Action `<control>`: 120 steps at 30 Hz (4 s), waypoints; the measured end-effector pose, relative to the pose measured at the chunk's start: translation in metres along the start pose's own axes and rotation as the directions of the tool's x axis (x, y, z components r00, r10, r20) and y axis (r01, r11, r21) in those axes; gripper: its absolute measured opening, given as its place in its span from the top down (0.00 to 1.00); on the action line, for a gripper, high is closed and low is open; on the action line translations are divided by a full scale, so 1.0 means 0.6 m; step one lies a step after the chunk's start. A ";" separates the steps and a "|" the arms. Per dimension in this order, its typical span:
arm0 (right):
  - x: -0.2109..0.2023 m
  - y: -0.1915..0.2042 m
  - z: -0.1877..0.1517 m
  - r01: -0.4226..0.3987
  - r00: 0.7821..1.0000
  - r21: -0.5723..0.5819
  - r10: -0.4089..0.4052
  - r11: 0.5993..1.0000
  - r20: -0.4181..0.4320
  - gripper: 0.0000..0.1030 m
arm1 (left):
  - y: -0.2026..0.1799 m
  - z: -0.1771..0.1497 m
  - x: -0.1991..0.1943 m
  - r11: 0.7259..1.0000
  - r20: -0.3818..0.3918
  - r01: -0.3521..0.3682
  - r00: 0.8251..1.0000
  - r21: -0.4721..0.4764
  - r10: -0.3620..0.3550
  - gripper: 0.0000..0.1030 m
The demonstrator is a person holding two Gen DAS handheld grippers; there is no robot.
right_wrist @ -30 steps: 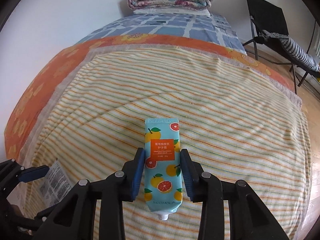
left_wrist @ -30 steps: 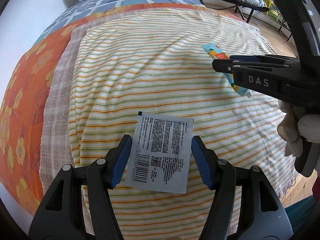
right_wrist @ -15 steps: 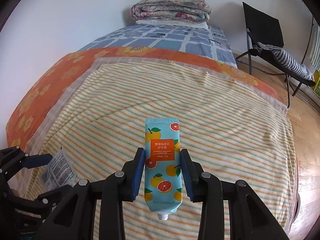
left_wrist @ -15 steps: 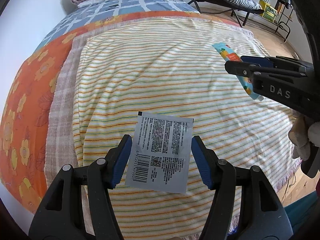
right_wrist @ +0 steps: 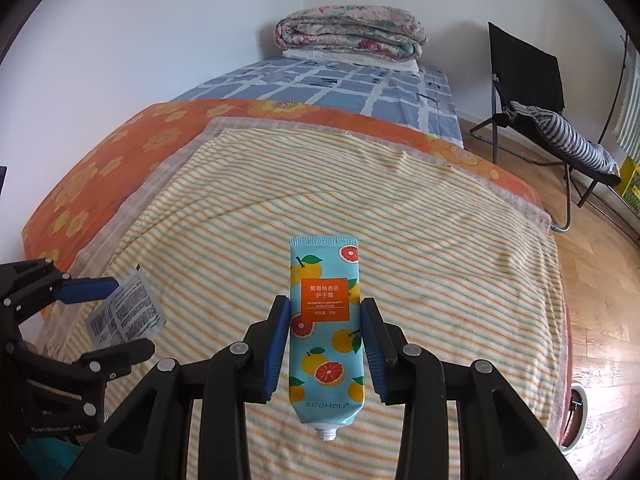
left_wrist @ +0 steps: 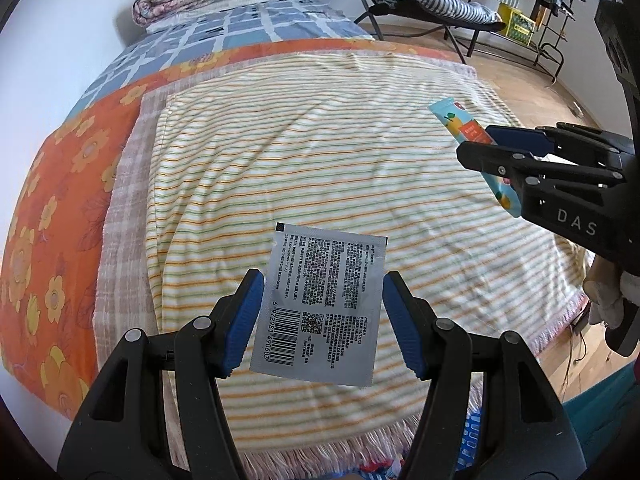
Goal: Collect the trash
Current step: 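Lift and carry the white label and fruit-print tube over the blue basket, then open both tools to drop the label and tube into the basket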
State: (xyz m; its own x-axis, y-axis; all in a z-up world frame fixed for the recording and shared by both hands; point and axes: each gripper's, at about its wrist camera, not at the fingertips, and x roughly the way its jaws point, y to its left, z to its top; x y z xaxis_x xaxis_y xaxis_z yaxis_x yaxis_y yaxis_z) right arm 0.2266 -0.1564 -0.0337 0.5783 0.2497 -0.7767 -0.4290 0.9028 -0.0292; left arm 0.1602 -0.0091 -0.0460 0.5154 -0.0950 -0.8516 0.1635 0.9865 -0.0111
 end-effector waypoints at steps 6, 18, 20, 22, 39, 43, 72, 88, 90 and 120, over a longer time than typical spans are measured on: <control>-0.045 0.010 -0.030 -0.016 1.000 -0.014 0.016 1.000 0.014 0.65 | -0.015 -0.019 -0.031 1.000 0.021 0.009 1.000 0.019 -0.010 0.38; -0.109 0.044 -0.093 -0.042 0.999 -0.040 0.043 0.998 0.032 0.65 | -0.039 -0.083 -0.073 0.998 0.022 0.022 0.999 0.060 -0.024 0.38; -0.115 0.050 -0.104 -0.044 0.998 -0.039 0.045 0.998 0.032 0.65 | -0.044 -0.095 -0.076 0.997 0.020 0.019 1.000 0.069 -0.021 0.38; -0.121 0.054 -0.115 -0.053 0.998 -0.033 0.054 0.998 0.029 0.65 | -0.046 -0.107 -0.078 0.997 0.015 0.020 1.000 0.074 -0.021 0.38; -0.147 0.082 -0.217 -0.136 0.991 0.004 0.136 0.991 -0.021 0.65 | -0.079 -0.202 -0.076 0.992 -0.045 0.059 0.998 0.116 -0.054 0.38; -0.145 0.087 -0.244 -0.146 0.988 0.007 0.146 0.989 -0.042 0.65 | -0.081 -0.222 -0.069 0.991 -0.069 0.067 0.996 0.115 -0.059 0.38; -0.112 0.123 -0.342 -0.213 0.963 0.016 0.213 0.977 -0.166 0.64 | -0.113 -0.304 -0.023 0.983 -0.174 0.125 0.980 0.135 -0.100 0.38; -0.099 0.117 -0.347 -0.207 0.958 0.035 0.210 0.978 -0.196 0.64 | -0.119 -0.305 -0.001 0.982 -0.212 0.129 0.972 0.139 -0.098 0.35; -0.099 0.116 -0.347 -0.208 0.957 0.040 0.212 0.977 -0.197 0.64 | -0.117 -0.305 -0.001 0.983 -0.207 0.130 0.973 0.133 -0.100 0.30; -0.118 0.069 -0.319 -0.130 0.982 0.104 0.143 0.986 -0.123 0.34 | -0.077 -0.237 -0.057 0.993 -0.078 0.106 0.992 0.059 -0.101 0.29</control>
State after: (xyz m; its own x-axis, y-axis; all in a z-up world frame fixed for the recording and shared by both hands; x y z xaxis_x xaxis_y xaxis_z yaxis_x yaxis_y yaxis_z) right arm 0.0349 -0.2038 -0.1005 0.4216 0.3313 -0.8441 -0.4264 0.8940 0.1379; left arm 0.0154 -0.0326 -0.0909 0.4287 -0.1835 -0.8846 0.2669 0.9612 -0.0701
